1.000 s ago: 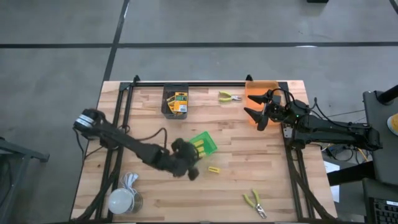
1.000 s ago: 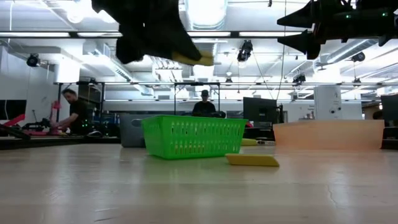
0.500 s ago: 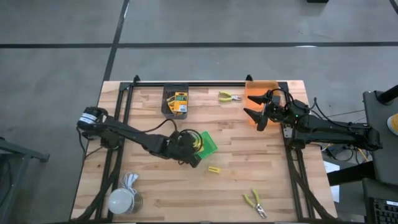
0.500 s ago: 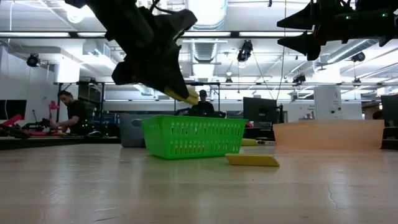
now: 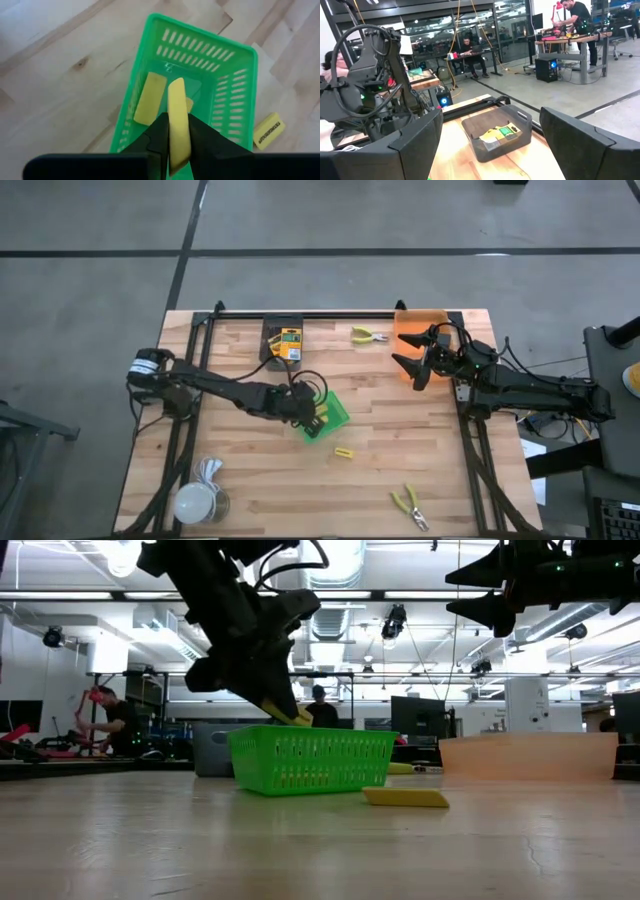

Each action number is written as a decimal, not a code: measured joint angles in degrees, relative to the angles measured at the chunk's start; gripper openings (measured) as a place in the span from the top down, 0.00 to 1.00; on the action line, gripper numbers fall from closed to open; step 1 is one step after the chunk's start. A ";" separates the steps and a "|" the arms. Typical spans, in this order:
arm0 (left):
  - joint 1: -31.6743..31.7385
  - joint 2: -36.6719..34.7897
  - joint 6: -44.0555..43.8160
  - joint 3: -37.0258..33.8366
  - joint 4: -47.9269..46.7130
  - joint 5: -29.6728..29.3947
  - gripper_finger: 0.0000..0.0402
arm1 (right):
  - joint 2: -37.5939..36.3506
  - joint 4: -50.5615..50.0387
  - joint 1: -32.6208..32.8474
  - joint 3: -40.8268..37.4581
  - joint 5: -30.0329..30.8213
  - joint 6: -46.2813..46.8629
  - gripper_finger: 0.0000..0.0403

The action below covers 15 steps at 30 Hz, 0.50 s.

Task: Pick & Place School Supplies
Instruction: Put the yellow eraser into the green bin

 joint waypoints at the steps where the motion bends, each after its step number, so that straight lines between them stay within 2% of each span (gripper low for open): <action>1: 0.08 0.00 0.00 0.00 -0.01 -0.02 0.87 | 0.00 0.00 0.02 0.00 0.00 0.00 0.19; 10: 0.04 5.29 -0.09 0.00 0.58 4.73 0.87 | 0.00 0.02 0.02 0.00 -0.01 0.00 0.19; 15: 0.04 6.26 -0.09 0.59 1.87 5.22 0.87 | 0.00 0.02 0.00 0.00 -0.02 0.00 0.19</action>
